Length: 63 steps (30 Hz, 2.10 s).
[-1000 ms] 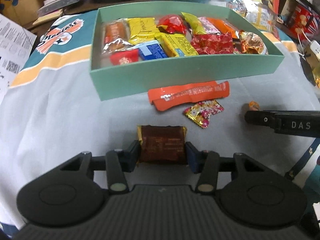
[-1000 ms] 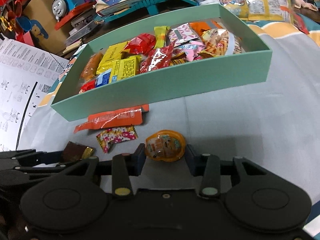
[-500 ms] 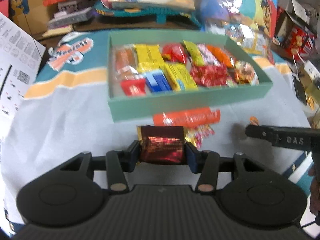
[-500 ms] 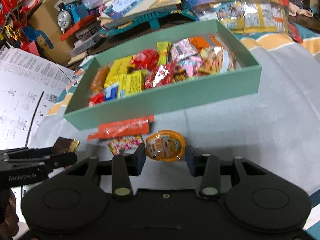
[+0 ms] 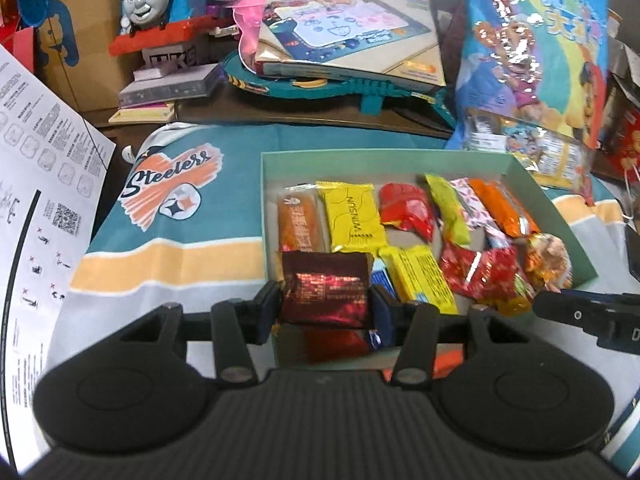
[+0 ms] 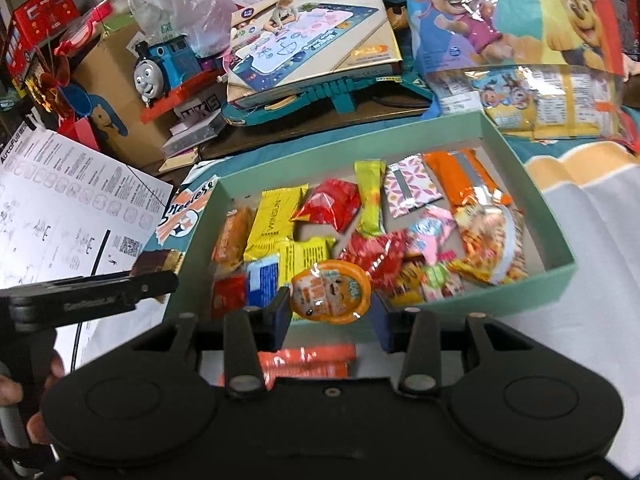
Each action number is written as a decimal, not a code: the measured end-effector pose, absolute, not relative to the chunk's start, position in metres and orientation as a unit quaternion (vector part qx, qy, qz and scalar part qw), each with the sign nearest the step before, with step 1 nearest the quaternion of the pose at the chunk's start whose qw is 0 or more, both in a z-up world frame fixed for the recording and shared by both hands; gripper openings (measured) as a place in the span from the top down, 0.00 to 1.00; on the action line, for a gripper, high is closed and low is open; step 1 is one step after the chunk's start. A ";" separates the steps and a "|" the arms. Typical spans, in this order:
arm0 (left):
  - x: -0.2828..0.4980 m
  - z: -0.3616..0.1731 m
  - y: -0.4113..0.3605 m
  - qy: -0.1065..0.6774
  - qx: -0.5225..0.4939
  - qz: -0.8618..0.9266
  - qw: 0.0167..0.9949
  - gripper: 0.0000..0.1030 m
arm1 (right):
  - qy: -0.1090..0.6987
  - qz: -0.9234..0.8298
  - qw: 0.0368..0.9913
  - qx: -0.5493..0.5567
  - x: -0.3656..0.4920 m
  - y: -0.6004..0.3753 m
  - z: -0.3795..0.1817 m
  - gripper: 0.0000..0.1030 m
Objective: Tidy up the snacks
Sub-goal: 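Lower both candies into the green tray and open both tools, then move both tools back down to the orange wrapper and floral candy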
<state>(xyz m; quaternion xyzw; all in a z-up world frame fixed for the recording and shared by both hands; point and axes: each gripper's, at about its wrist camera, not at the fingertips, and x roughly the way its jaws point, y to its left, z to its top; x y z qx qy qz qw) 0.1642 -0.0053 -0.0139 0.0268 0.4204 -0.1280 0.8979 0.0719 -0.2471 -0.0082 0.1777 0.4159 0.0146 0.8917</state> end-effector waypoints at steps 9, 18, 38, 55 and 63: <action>0.195 -0.032 -0.014 0.434 0.030 -0.123 0.892 0.51 | 0.434 0.013 0.881 0.185 0.100 -0.248 -0.026 0.59; 0.186 -0.034 -0.019 0.422 0.055 -0.104 0.899 0.00 | 0.409 -0.006 0.890 0.203 0.092 -0.258 -0.020 0.16; 0.132 -0.017 -0.017 0.418 0.043 -0.122 0.899 0.00 | 0.388 -0.017 0.899 0.205 0.046 -0.258 -0.003 0.00; 0.091 -0.054 -0.022 0.456 0.073 -0.150 0.874 0.00 | 0.430 -0.033 0.869 0.243 0.008 -0.261 -0.035 0.00; 0.092 -0.072 -0.034 0.470 0.084 -0.162 0.863 0.00 | 0.448 -0.036 0.857 0.253 0.003 -0.262 -0.052 0.00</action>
